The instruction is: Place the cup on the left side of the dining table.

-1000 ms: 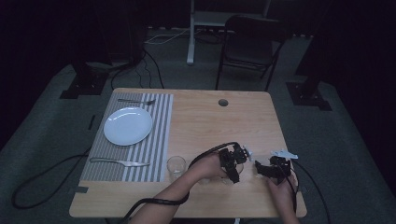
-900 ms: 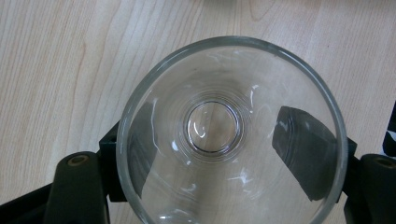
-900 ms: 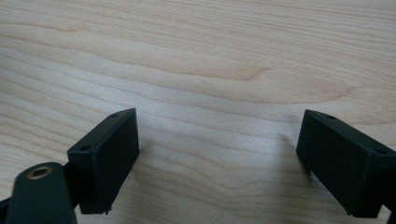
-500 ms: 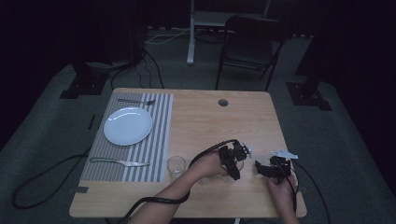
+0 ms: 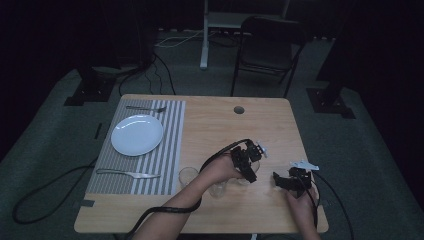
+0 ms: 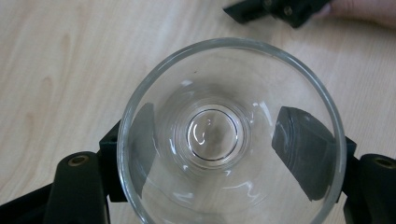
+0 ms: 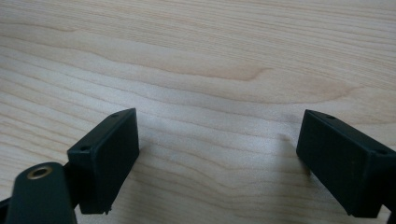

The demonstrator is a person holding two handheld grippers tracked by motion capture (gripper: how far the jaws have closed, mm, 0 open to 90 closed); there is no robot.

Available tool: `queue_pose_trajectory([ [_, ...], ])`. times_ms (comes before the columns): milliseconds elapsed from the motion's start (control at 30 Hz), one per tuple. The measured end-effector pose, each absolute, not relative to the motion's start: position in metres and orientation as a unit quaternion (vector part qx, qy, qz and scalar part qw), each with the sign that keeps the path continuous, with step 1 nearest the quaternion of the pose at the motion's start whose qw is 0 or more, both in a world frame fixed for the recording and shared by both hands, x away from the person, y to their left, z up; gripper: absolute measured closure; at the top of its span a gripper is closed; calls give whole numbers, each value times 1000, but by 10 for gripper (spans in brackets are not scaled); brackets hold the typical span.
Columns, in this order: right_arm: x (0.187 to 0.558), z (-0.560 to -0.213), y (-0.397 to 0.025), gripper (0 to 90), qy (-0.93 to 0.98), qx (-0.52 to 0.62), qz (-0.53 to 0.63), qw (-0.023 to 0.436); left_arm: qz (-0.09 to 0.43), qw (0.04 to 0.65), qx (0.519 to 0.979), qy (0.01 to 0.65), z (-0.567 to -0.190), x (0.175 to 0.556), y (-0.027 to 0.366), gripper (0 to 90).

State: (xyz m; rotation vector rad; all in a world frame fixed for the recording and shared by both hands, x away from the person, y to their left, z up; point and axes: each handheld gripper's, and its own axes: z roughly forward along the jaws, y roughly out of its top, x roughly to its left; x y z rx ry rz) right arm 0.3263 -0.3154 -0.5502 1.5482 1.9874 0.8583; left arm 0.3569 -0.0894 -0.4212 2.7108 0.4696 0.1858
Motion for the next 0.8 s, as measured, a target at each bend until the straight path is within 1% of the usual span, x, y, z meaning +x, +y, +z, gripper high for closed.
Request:
queue_pose_trajectory([
  [67,326,-550,-315,127,725,565,313,238,66,196,963,171,-419,359,-87,291],
  [100,326,-550,-315,127,725,565,313,238,77,203,958,187,-416,364,-83,292],
  [167,326,-550,-315,127,725,565,313,238,78,208,955,197,-413,369,-78,291],
  [267,326,-550,-315,126,725,565,313,238,76,209,953,204,-411,373,-72,291],
  [400,326,-550,-315,127,725,565,313,238,89,207,949,222,-406,381,-60,291],
  [467,326,-550,-315,127,725,565,313,238,102,210,943,235,-400,386,-48,291],
  [533,326,-550,-315,127,725,565,313,238,102,212,942,240,-398,388,-43,291],
  [567,326,-550,-315,127,725,565,313,238,100,217,937,254,-395,392,-33,291],
  [800,326,-550,-315,127,725,565,314,238,111,204,933,275,-392,400,-10,291],
])
